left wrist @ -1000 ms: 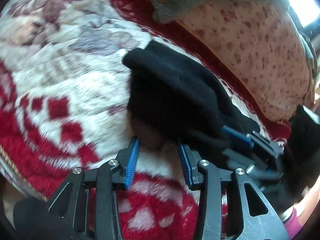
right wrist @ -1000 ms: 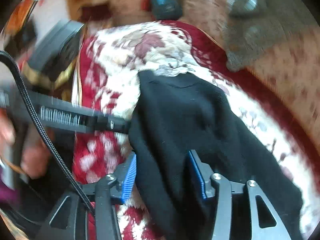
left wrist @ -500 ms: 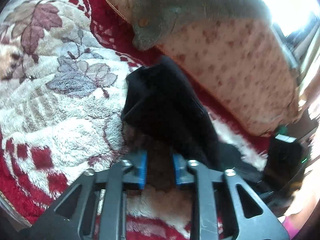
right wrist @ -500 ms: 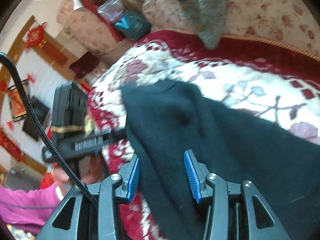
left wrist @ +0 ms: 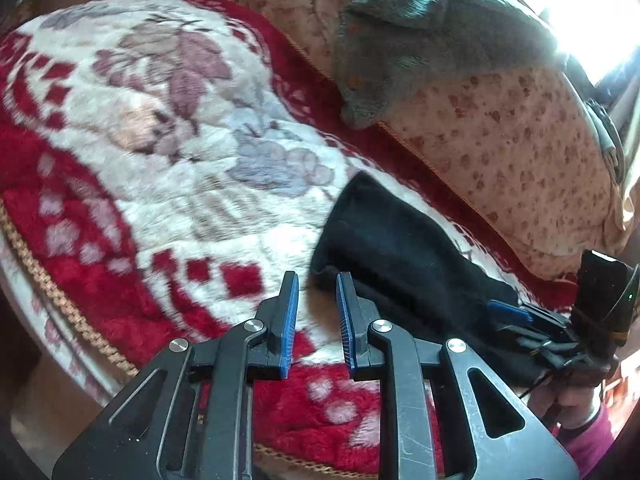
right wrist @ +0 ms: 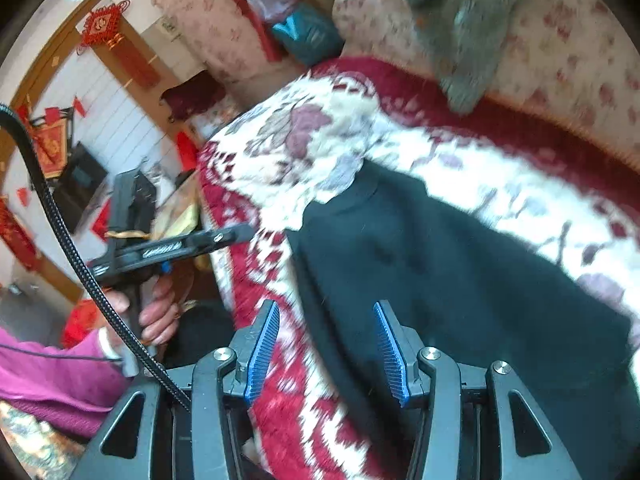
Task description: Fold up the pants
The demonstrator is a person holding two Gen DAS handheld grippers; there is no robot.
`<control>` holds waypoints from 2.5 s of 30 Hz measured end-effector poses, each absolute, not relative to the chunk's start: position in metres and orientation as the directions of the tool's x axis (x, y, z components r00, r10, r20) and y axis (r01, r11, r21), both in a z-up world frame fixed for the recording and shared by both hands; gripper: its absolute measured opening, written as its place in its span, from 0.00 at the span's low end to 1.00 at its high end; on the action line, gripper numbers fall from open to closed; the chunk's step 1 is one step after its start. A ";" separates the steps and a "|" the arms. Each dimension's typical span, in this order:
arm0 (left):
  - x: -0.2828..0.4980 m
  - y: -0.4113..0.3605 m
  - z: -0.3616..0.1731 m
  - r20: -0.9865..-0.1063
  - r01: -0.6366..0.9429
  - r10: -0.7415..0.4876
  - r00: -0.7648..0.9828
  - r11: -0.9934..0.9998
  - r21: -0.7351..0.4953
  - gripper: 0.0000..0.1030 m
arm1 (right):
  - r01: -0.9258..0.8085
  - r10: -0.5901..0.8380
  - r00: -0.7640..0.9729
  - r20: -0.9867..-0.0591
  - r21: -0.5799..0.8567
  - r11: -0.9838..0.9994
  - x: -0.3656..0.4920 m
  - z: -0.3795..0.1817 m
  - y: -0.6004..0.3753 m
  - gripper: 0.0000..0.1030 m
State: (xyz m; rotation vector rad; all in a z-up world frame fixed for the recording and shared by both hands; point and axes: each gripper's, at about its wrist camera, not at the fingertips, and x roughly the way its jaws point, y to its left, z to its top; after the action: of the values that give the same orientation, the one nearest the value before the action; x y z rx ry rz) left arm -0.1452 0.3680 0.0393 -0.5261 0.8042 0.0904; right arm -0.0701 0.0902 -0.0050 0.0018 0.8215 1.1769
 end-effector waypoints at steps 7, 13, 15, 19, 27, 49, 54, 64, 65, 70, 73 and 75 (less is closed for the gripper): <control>-0.112 0.346 0.026 -0.756 -0.240 -0.175 0.630 0.883 -0.404 0.27 | -0.874 0.656 0.303 -0.691 0.072 0.480 -0.095 -0.032 0.148 0.46; -0.106 0.342 0.028 -0.750 -0.232 -0.185 0.636 0.881 -0.413 0.27 | -0.820 0.757 0.200 -0.622 0.317 0.477 -0.072 -0.030 0.127 0.38; -0.106 0.345 0.032 -0.740 -0.240 -0.182 0.648 0.873 -0.424 0.27 | -0.802 0.755 0.187 -0.629 0.346 0.487 -0.067 -0.030 0.120 0.38; -0.108 0.348 0.043 -0.722 -0.232 -0.174 0.669 0.875 -0.426 0.27 | -0.818 0.737 0.217 -0.640 0.293 0.495 -0.073 -0.026 0.115 0.38; -0.102 0.341 0.018 -0.781 -0.263 -0.193 0.594 0.871 -0.414 0.27 | -0.845 0.647 0.359 -0.673 0.060 0.531 -0.094 -0.032 0.127 0.38; -0.104 0.352 0.038 -0.663 -0.220 -0.252 0.704 0.811 -0.543 0.06 | -0.825 0.768 0.247 -0.591 0.287 0.486 -0.083 -0.025 0.117 0.10; -0.111 0.360 0.015 -0.723 -0.295 -0.211 0.658 0.811 -0.506 0.06 | -0.834 0.772 0.214 -0.599 0.299 0.463 -0.096 -0.028 0.123 0.10; -0.124 0.344 0.040 -0.728 -0.351 0.002 0.686 0.877 -0.329 0.07 | -0.786 0.780 0.161 -0.605 0.400 0.472 -0.089 -0.028 0.094 0.29; -0.127 0.341 0.047 -0.716 -0.343 0.007 0.698 0.881 -0.326 0.12 | -0.764 0.784 0.194 -0.590 0.410 0.498 -0.085 -0.023 0.074 0.29; -0.121 0.318 0.068 -0.688 -0.280 -0.007 0.726 0.910 -0.305 0.22 | -0.639 0.738 0.349 -0.577 0.430 0.638 -0.062 -0.015 -0.006 0.29; -0.108 0.292 0.072 -0.697 -0.221 -0.053 0.715 0.929 -0.298 0.22 | -0.572 0.693 0.414 -0.590 0.424 0.702 -0.060 -0.018 -0.050 0.29; -0.098 0.269 0.071 -0.709 -0.180 -0.086 0.700 0.939 -0.292 0.22 | -0.514 0.662 0.453 -0.597 0.432 0.741 -0.064 -0.024 -0.082 0.29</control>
State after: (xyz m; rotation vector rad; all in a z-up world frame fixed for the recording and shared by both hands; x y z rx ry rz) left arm -0.0975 0.2687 0.0710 -0.3557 0.7983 0.0537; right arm -0.0638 -0.0818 -0.0238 0.1992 0.8248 0.7318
